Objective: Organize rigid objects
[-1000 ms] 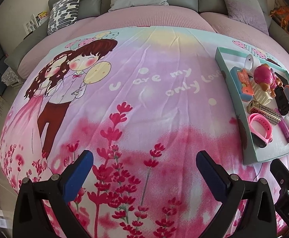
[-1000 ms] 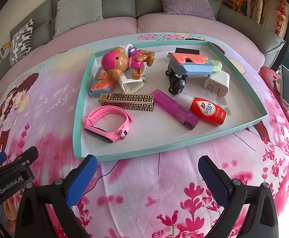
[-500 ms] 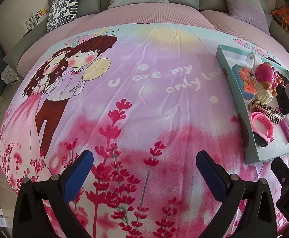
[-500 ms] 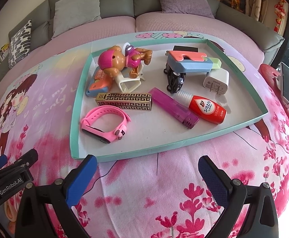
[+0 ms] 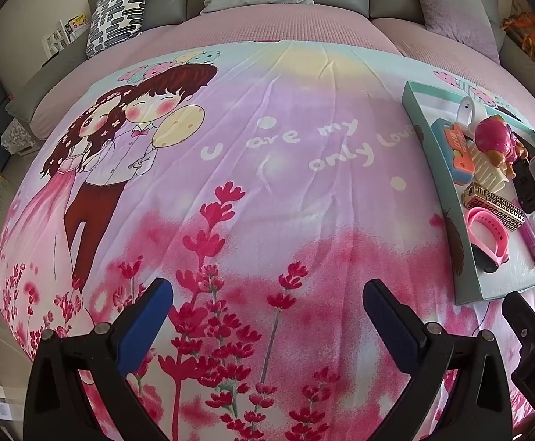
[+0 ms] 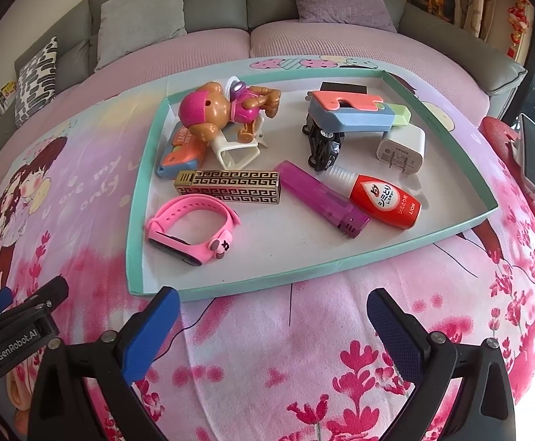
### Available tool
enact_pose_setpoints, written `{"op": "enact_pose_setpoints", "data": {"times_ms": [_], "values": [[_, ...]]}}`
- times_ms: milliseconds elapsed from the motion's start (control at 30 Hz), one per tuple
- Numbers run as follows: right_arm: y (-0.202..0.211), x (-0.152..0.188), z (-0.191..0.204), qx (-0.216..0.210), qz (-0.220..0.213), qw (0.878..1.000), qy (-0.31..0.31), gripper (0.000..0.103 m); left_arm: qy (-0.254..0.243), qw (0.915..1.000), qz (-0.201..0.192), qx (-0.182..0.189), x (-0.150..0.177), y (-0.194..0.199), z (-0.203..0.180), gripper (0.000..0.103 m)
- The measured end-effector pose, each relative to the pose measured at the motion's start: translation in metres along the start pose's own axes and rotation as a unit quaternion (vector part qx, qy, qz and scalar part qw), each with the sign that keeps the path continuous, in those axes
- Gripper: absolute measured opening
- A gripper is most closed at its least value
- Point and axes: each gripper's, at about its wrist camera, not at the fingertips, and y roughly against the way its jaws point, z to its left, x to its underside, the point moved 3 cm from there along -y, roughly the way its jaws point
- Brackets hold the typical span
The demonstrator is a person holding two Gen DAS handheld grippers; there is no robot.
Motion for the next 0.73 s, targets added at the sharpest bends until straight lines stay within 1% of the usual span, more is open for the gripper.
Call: {"op": "enact_pose_setpoints", "data": {"times_ms": [733], "values": [[-0.0004,0.0000,-0.0002,0.000,0.000,1.000,0.000,0.103,-0.002,1.0000,-0.006,-0.005,-0.0010,0.0016,-0.0007,0.103]]}}
